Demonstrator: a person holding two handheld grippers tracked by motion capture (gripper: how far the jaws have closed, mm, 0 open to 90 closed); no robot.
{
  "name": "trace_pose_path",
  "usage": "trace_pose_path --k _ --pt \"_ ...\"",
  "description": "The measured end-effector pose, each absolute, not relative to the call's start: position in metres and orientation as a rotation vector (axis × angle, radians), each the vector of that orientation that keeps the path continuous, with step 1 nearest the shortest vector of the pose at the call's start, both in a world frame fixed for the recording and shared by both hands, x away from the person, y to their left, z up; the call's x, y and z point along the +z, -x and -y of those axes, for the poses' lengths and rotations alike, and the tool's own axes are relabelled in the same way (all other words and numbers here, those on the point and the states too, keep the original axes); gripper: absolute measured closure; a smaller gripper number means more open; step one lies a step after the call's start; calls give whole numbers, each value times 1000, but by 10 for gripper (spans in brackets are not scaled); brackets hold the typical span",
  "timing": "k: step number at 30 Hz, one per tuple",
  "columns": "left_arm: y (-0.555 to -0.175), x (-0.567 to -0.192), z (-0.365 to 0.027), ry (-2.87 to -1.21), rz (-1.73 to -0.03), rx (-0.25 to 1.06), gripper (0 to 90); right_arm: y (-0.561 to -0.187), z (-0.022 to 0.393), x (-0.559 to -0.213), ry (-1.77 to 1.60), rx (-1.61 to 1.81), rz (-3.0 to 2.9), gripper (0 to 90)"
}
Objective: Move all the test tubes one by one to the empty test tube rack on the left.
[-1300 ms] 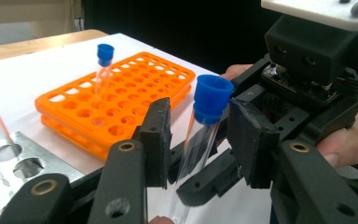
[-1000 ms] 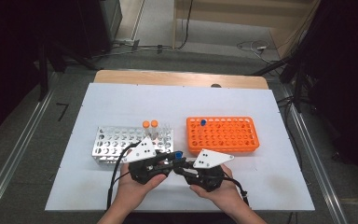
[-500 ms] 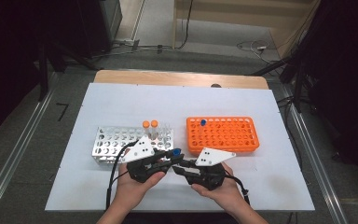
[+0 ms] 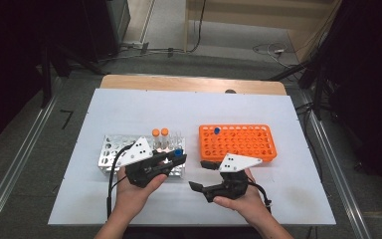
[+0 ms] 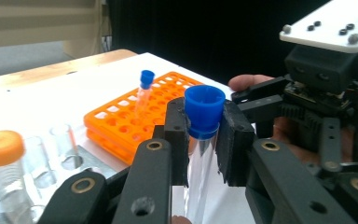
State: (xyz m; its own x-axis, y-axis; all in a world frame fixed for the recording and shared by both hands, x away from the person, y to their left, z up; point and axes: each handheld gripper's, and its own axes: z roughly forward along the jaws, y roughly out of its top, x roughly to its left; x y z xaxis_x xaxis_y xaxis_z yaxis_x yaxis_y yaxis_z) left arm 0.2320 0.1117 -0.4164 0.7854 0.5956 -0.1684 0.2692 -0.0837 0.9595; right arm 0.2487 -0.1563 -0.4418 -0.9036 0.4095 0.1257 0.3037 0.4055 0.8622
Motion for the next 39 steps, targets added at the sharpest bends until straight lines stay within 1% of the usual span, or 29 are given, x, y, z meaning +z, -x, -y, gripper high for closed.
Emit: trace_pose_path --k 6,10,15,39 --pt "-236 -414 -122 -1651 -719 332 766 -251 168 -441 -676 1505 -2512 87" --pt "-239 -412 -131 -1636 -746 348 766 -253 178 -441 -712 1502 -2485 73" --pt "-243 -410 -142 -1618 -773 374 766 -255 191 -442 -745 1498 -2454 17" --pt "-267 -403 -188 -1544 -894 507 766 -253 265 -449 -915 1433 -2346 15"
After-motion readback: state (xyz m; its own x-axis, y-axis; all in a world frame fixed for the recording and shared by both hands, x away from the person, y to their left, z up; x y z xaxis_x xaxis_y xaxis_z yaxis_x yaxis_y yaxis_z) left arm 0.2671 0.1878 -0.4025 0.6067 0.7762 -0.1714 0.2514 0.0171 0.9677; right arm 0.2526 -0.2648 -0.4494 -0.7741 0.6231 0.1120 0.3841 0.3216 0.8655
